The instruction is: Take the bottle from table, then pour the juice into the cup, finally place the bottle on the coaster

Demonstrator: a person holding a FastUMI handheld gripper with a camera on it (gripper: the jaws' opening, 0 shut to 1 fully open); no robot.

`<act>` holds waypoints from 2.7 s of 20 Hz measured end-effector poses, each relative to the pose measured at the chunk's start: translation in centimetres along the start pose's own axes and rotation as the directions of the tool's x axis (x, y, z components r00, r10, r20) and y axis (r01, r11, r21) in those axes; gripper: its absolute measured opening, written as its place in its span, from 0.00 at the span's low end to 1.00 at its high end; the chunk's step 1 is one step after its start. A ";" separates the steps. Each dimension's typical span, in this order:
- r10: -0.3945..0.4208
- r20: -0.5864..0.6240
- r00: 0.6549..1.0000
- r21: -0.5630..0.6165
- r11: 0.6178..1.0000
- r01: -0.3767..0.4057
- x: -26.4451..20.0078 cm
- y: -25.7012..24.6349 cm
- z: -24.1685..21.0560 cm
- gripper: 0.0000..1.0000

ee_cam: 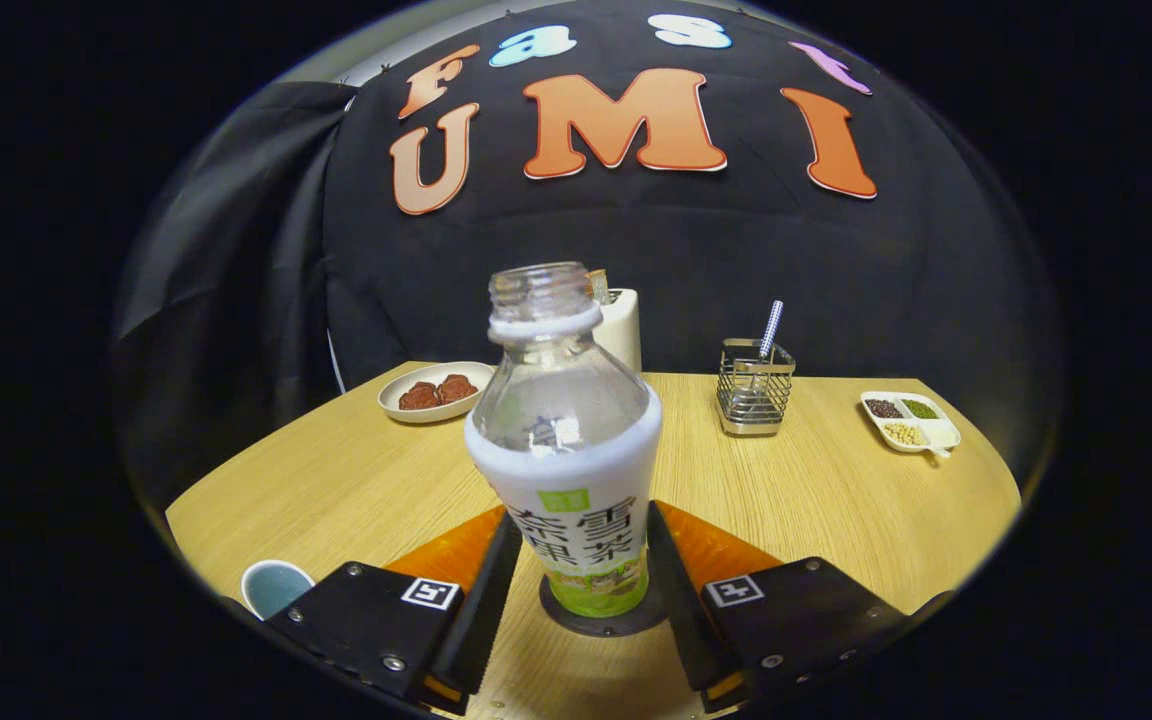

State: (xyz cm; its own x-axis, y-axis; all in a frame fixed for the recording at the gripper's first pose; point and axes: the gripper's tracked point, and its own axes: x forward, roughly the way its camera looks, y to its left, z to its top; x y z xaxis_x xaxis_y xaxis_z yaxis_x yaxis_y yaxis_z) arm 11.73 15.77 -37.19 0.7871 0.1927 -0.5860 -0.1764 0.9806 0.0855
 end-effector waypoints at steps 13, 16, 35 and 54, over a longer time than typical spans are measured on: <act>-0.023 0.321 0.947 -0.108 0.992 0.061 -13.8 -0.1 13.8 0.97; -0.029 0.416 0.909 -0.104 0.991 0.080 -18.5 -0.4 17.6 0.97; -0.060 0.563 0.825 -0.004 0.997 0.076 -33.3 -4.5 25.6 0.97; -0.094 0.595 0.799 -0.032 0.990 0.140 -38.6 -4.2 26.8 0.97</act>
State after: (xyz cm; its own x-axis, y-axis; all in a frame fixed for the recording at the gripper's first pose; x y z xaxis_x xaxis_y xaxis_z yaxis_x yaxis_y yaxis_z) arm -2.09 5.16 6.63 0.9965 0.0830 0.0031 -0.0829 0.9963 -0.0231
